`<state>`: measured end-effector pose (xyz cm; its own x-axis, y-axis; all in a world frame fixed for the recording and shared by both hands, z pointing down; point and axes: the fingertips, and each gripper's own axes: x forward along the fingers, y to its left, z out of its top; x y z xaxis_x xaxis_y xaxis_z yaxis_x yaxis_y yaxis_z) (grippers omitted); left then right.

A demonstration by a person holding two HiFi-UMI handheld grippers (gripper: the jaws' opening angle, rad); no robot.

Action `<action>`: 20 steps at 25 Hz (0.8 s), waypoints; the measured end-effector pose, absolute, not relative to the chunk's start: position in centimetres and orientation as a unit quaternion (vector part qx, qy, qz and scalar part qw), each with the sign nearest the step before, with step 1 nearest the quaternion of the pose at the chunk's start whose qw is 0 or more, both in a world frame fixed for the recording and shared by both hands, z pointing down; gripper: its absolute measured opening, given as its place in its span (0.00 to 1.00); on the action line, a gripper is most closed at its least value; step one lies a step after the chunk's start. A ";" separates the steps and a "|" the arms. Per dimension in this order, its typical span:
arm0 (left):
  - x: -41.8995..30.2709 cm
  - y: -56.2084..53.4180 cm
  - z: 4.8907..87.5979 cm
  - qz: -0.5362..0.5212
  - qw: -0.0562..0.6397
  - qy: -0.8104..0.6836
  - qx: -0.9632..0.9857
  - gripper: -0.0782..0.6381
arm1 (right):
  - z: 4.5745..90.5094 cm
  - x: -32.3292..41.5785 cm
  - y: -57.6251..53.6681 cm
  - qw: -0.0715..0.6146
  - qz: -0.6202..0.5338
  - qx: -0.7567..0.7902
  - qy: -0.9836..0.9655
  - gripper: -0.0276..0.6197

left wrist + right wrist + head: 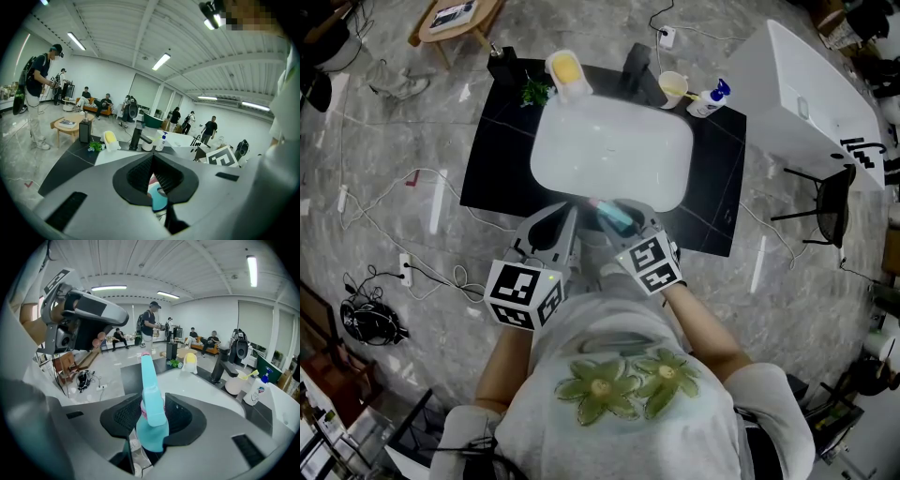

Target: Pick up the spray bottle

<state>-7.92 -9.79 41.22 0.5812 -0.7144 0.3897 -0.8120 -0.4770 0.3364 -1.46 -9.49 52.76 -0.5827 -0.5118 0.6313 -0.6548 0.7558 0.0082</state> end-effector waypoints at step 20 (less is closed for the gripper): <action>-7.1 -9.0 40.6 0.100 0.238 -0.450 0.855 0.12 | 48.9 -1.1 -9.7 0.274 0.125 0.339 -0.891 0.28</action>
